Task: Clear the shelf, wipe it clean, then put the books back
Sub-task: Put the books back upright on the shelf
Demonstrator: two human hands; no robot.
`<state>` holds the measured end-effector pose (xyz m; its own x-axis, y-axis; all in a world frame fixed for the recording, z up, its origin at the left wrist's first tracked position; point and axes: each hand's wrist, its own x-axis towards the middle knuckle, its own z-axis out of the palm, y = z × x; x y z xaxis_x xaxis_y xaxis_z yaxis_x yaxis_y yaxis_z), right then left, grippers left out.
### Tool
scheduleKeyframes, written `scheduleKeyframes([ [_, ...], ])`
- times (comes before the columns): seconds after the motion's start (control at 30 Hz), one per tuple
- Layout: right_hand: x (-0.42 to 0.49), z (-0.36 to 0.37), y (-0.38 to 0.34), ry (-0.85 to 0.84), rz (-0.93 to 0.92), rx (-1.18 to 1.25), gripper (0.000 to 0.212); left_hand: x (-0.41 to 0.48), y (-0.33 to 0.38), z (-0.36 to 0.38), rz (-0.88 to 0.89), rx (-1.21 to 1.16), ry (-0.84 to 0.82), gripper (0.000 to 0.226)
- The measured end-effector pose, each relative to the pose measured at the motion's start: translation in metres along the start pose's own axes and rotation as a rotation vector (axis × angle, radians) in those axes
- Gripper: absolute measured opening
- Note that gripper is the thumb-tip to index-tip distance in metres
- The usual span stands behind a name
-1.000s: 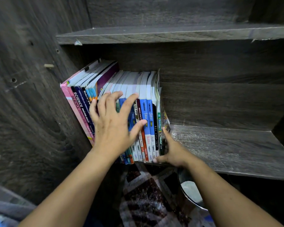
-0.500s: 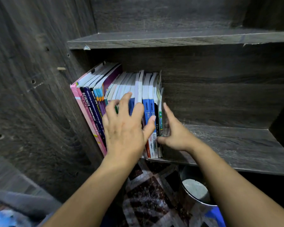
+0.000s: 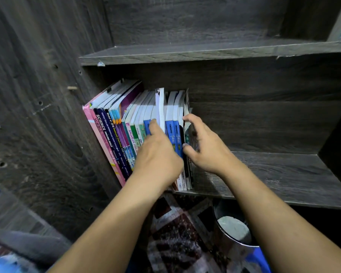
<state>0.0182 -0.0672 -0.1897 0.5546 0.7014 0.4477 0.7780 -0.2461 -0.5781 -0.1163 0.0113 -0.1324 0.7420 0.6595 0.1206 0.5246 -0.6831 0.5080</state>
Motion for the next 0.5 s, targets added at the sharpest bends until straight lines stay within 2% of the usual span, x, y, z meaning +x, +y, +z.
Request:
scheduleKeyframes([
  [0.07, 0.001, 0.002, -0.003, 0.018, -0.017, -0.021, 0.067, 0.006, 0.004, 0.005, -0.039, 0.072, 0.006, 0.099],
  [0.17, 0.002, 0.010, -0.006, 0.040, -0.054, 0.006, 0.063, 0.007, 0.008, 0.011, -0.090, 0.248, 0.038, 0.107],
  [0.3, 0.003, 0.014, -0.007, 0.106, -0.059, 0.001, 0.051, 0.002, 0.011, 0.021, 0.008, 0.442, 0.182, 0.094],
  [0.4, 0.004, 0.014, -0.008, 0.142, -0.072, -0.026, 0.045, 0.001, 0.007, 0.024, 0.056, 0.420, 0.228, 0.083],
  [0.5, 0.001, 0.015, -0.010, 0.172, -0.051, -0.061, 0.041, -0.001, -0.002, 0.019, 0.068, 0.372, 0.252, 0.083],
])
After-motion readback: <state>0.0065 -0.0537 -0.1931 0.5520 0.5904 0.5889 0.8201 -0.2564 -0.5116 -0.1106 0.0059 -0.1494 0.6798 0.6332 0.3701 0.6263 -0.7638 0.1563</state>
